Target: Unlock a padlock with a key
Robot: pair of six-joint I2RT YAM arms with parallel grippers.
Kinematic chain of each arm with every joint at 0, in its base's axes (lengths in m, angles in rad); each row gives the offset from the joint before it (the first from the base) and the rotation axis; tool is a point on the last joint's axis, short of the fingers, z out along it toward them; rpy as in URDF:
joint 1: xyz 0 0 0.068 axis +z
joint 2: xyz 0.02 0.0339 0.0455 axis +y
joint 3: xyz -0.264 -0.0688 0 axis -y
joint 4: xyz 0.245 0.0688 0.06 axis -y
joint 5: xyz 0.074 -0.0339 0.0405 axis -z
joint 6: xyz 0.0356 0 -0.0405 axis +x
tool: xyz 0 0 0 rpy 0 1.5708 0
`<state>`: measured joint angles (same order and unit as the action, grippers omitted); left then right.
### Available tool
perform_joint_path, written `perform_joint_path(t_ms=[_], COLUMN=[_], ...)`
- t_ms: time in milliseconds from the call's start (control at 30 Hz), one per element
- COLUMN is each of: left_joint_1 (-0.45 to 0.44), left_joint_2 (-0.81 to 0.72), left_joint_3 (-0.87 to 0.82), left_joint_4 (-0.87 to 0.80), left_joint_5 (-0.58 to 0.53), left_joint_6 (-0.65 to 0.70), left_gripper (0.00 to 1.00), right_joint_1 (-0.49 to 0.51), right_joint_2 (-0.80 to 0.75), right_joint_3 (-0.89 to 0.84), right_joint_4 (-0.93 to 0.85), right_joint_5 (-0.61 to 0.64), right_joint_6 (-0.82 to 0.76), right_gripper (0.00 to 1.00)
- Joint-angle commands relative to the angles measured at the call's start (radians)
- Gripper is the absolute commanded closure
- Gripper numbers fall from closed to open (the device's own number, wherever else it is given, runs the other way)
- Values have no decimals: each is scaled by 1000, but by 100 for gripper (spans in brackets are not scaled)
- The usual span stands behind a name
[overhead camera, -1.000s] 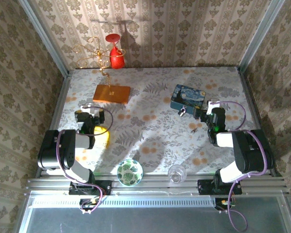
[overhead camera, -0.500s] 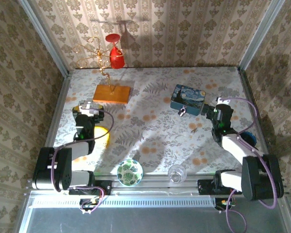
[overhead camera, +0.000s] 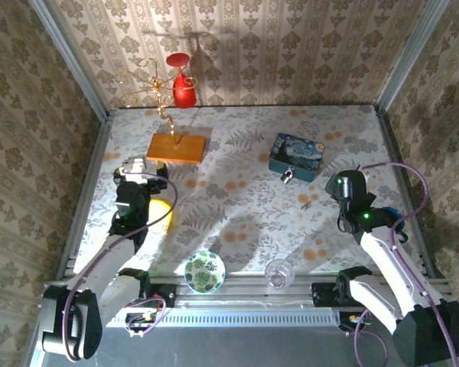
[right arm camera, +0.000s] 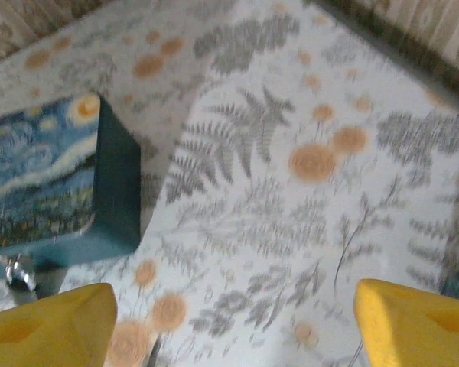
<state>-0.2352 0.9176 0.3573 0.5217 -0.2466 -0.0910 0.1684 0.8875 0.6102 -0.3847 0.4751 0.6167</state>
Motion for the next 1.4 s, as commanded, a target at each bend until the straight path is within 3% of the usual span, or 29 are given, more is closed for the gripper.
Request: perform_joint_path(t_ms=[0,300,633,933,1367], left_joint_1=[-8,-20,-32,-37,-42], left_joint_2=[-21,-25,-28,-12,11], left_joint_3=[29,48,49,47,48], left_joint_4=[-102,-147,-141,-130,-128], left_joint_5=[115,219,264,301,307], left_joint_6=[-142,-244,-264,-262,-262], left_gripper=[0,0,0,0,0], right_joint_1=[67,218,237,237,222], right_joint_2=[50,273,442,564,627], right_joint_3=[24,54,104,151,140], right_joint_4=[-178,-83,-14,-15,36], right_joint_5=[-39,-122,-176,-157,-167], right_joint_6=[161,278,301,346,416], right_gripper=[25,37,39,49,63])
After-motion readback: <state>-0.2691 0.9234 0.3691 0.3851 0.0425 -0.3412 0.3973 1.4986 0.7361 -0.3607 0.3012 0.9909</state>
